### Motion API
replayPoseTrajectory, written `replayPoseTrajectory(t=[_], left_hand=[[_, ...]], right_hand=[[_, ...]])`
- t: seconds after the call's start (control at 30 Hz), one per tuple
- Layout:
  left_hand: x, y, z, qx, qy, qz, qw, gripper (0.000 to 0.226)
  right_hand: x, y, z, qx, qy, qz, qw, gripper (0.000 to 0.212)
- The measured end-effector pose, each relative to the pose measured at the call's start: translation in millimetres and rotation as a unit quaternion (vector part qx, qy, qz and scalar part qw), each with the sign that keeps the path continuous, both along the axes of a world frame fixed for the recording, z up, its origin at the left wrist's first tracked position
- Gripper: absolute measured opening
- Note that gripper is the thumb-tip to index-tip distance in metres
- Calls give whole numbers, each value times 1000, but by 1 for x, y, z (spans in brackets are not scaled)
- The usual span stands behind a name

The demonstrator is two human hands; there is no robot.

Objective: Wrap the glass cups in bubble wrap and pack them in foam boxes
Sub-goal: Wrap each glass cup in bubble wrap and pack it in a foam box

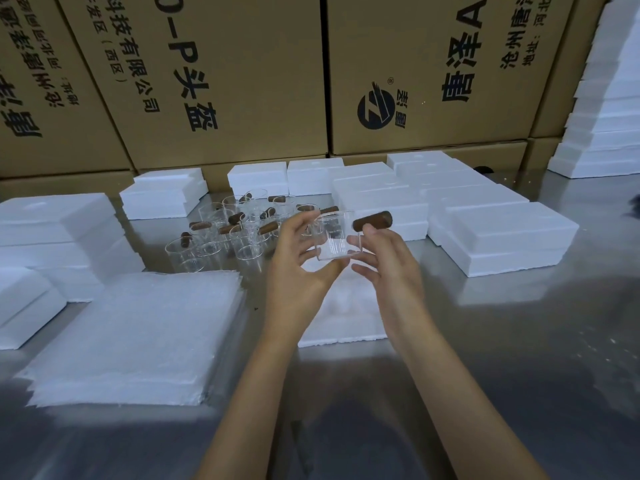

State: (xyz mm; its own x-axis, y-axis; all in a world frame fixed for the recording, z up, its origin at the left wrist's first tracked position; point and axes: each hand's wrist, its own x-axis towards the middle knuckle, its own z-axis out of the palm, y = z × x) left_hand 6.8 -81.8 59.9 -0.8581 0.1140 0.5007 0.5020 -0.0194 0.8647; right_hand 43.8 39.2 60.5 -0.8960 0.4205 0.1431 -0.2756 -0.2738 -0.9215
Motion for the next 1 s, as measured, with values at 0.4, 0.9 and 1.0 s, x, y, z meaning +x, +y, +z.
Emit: replayPoseTrajectory(t=[0.4,0.9,1.0], left_hand=[[7,5,0,-32,-50,-82,995,80],[4,4,-1,-67,55,-10,996,69],[4,3,-1,-56,31,-14,998,67]], right_hand=[[-2,9,-4,-136,25,62,988,26],[-2,31,-8,-30,45,27,998,17],[-2,31,-7,-29,43,20,998,8]])
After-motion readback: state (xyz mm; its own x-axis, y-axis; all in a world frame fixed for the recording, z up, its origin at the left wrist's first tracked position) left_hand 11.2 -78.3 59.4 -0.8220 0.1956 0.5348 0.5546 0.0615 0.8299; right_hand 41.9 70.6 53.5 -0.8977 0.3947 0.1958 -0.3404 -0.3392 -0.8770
